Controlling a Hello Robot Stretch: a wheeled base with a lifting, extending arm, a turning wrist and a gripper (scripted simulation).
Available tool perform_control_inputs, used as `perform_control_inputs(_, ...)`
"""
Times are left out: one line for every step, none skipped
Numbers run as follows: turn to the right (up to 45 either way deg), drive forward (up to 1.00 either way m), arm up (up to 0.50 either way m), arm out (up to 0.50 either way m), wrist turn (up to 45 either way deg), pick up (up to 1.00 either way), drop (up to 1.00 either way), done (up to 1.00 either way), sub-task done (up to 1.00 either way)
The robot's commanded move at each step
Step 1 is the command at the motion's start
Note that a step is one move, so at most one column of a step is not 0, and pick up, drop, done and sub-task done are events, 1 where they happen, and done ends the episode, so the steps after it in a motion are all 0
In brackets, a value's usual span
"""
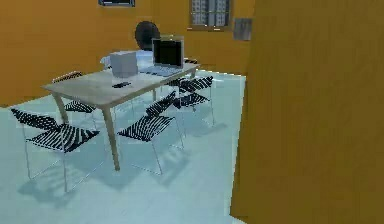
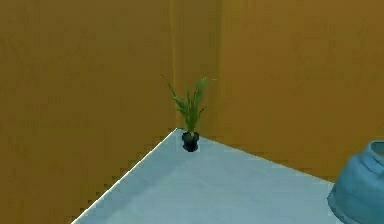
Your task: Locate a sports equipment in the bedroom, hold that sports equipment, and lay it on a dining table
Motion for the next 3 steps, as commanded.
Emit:
perform_control_inputs(-45.0, 0.00, 0.00, 0.00, 0.0, 0.00, 0.00, 0.00, 0.00)
perform_control_inputs(-21.0, 0.00, 0.00, 0.00, 0.0, 0.00, 0.00, 0.00, 0.00)
perform_control_inputs(0.0, 1.00, 0.00, 0.00, 0.0, 0.00, 0.00, 0.00, 0.00)
